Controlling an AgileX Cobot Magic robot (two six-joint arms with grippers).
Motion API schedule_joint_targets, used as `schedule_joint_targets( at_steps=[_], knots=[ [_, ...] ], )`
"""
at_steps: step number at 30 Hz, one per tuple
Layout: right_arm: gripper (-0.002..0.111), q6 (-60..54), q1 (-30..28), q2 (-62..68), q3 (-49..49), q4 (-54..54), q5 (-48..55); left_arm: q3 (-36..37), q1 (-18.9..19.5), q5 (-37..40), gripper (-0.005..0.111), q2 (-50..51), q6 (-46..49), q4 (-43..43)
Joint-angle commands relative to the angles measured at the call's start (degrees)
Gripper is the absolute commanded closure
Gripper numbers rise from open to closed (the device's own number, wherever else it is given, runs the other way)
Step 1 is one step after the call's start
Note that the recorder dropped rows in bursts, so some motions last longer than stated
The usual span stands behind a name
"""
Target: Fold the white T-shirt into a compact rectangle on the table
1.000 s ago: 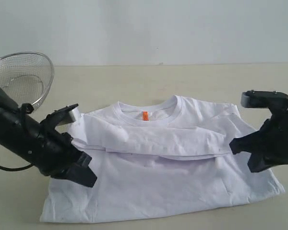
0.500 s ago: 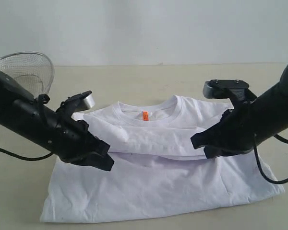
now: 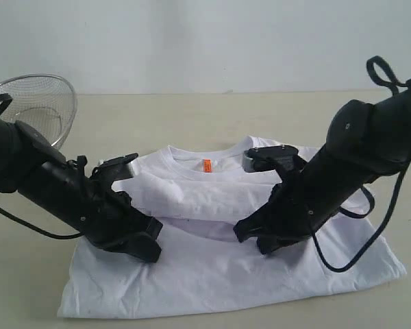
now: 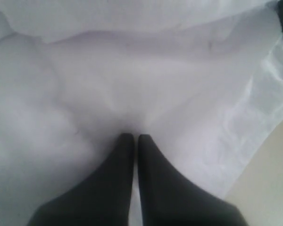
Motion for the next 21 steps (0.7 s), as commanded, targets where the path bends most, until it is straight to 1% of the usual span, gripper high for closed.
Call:
schedule_joint_targets(
  at_steps=[1, 12, 18, 21],
  knots=[
    [0.109, 0.48, 3.19, 0.57, -1.63, -0.01, -1.75, 0.21, -0.42, -1.20, 0.102, 1.28, -0.65, 0.55],
    [0.109, 1.48, 3.58, 4.48, -7.61, -1.30, -6.15, 0.21, -0.42, -0.34, 0.102, 1.28, -1.52, 1.25],
    [0.109, 3.05, 3.58, 6.54, -13.34, -5.16, -6.17, 0.21, -0.42, 0.14, 0.102, 1.28, -1.52, 1.67],
    [0.109, 5.87, 3.58, 6.54, -16.22, -9.43, -6.43, 0.21, -0.42, 0.26, 0.102, 1.28, -2.97, 2.99]
  ],
)
